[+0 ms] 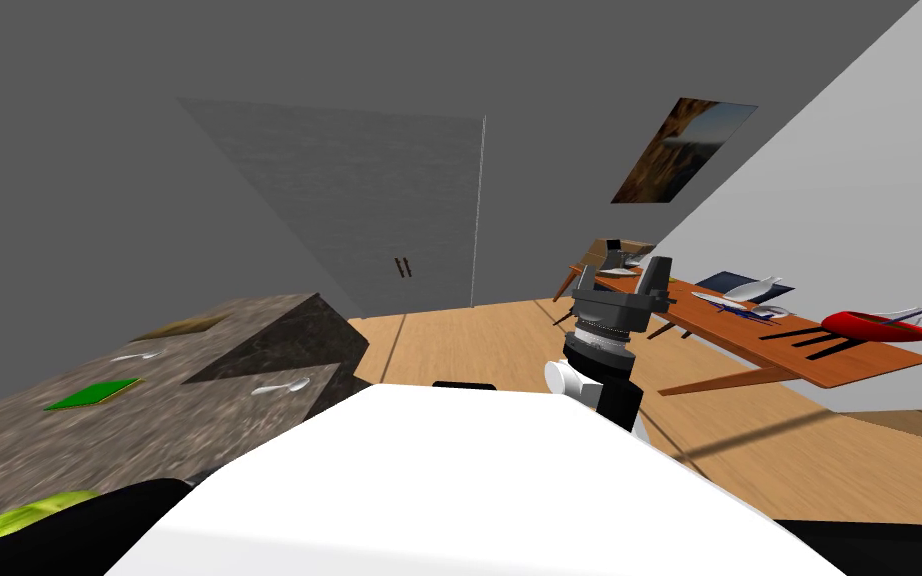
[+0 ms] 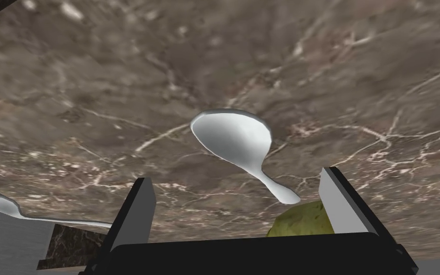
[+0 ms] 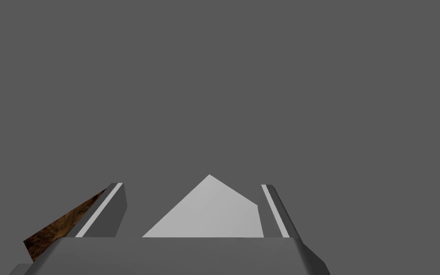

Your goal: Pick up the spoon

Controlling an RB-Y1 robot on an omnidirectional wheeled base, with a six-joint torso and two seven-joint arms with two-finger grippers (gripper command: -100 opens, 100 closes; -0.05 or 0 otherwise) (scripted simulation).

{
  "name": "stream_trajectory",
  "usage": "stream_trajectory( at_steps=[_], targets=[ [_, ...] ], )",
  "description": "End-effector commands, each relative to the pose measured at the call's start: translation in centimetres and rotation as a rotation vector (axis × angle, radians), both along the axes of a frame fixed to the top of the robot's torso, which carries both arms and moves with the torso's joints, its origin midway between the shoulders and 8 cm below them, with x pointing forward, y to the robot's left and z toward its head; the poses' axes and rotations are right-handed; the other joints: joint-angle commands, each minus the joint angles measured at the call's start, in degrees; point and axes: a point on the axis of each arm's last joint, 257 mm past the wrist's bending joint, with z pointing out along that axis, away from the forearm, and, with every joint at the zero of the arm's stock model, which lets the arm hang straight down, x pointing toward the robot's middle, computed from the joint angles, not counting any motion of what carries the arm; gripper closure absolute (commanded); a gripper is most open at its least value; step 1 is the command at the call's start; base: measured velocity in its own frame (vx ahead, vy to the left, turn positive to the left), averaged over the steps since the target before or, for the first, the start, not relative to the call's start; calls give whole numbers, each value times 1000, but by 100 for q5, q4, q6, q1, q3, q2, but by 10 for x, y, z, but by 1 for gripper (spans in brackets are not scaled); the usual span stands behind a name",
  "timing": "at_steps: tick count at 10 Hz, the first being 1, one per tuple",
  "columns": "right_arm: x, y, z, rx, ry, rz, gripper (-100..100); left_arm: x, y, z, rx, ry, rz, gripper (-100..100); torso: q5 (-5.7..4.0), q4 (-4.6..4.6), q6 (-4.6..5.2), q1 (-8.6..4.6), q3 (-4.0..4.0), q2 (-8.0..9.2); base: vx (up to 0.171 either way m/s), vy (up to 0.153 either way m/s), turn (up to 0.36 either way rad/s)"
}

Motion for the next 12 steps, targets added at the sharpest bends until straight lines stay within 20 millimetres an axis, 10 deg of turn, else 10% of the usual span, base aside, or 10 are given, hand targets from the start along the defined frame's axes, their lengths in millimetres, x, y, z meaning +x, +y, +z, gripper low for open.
stream_trajectory(
  at_steps=[1,11,12],
  targets=[
    [0,0,0,0,0,0,0,-2,2,-2,1,3,-4,-100,0,0,0,0,0,0,13,-1,-3],
    [0,0,0,0,0,0,0,-12,8,-16,-5,-1,0,-100,0,0,0,0,1,1,11,0,-2],
    [0,0,0,0,0,0,0,-12,8,-16,-4,0,-2,100,-1,0,0,0,1,2,0,0,0]
  ],
)
